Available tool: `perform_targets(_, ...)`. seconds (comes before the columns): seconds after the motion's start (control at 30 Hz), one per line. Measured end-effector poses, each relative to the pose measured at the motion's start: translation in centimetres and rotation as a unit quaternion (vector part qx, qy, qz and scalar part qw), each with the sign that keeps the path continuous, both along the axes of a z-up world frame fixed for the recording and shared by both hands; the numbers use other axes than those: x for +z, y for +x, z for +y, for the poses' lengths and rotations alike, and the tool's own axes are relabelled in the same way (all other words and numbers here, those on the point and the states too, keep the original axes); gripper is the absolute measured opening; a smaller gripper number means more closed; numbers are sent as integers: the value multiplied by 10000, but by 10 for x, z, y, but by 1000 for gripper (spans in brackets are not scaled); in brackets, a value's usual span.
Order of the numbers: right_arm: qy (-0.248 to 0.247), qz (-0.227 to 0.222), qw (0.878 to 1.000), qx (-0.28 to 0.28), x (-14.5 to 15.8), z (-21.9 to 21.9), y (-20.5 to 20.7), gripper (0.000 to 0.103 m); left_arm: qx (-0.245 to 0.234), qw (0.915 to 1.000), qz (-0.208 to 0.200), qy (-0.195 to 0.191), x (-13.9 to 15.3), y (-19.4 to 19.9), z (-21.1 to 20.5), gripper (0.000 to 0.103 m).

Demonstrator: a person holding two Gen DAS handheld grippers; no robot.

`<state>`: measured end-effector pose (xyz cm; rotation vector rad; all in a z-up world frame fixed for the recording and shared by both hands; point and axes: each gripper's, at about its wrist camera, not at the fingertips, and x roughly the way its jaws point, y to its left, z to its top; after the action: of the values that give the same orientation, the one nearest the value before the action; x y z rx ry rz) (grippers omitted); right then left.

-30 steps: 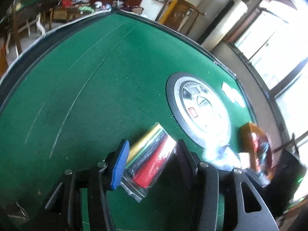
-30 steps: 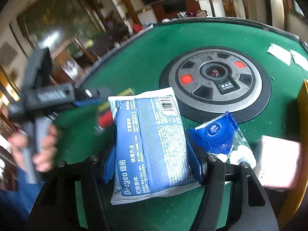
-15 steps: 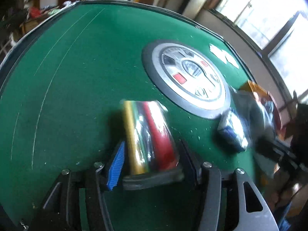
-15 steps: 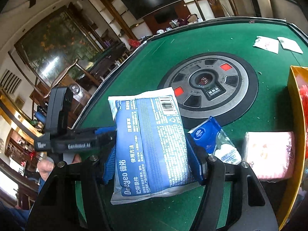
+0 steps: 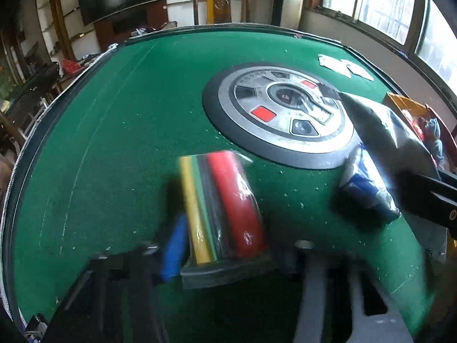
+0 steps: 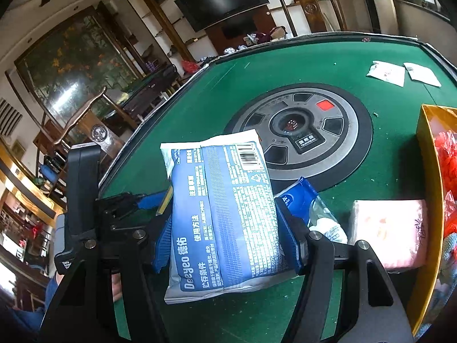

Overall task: Organize soft objects
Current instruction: 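Carry the Deyeo bag and strip bag into the box and open both tools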

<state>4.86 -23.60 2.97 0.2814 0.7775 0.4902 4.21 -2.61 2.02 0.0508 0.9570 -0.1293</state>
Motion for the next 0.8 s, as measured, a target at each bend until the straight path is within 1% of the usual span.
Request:
perform_targets(0.07, -10, -20, 10000, -23, 1, -1, 0, 64, 42, 10000, -12, -62, 1, 0, 3, 43)
perform_targets(0.2, -16, -100, 9999, -91, 3, -4, -2, 64, 72, 9996, -50, -261, 2, 5, 3, 43)
perform_targets(0.4, 3, -235, 9993, -296, 10, -13, -8, 64, 24, 9974, -427, -579, 14, -1, 2, 43)
perform_targets(0.53, -73, -367, 9976, -576, 20, -23, -11, 64, -106, 9948, -526, -870, 20, -1, 0, 43)
perform_targets(0.63, -235, -551, 9926, -1059, 32, -42, -15, 64, -243, 9915, -465, -1187, 24, 0, -10, 43)
perform_targets(0.67, -315, -615, 9890, -1309, 37, -52, -18, 64, -321, 9900, -423, -1309, 27, 0, -18, 43)
perform_targets(0.73, -303, -692, 9823, -1714, 45, -74, -23, 64, -534, 9883, -408, -1371, 35, 0, -38, 43)
perform_targets(0.8, -187, -749, 9760, -2037, 53, -96, -30, 64, -768, 9876, -434, -1299, 44, -1, -66, 43)
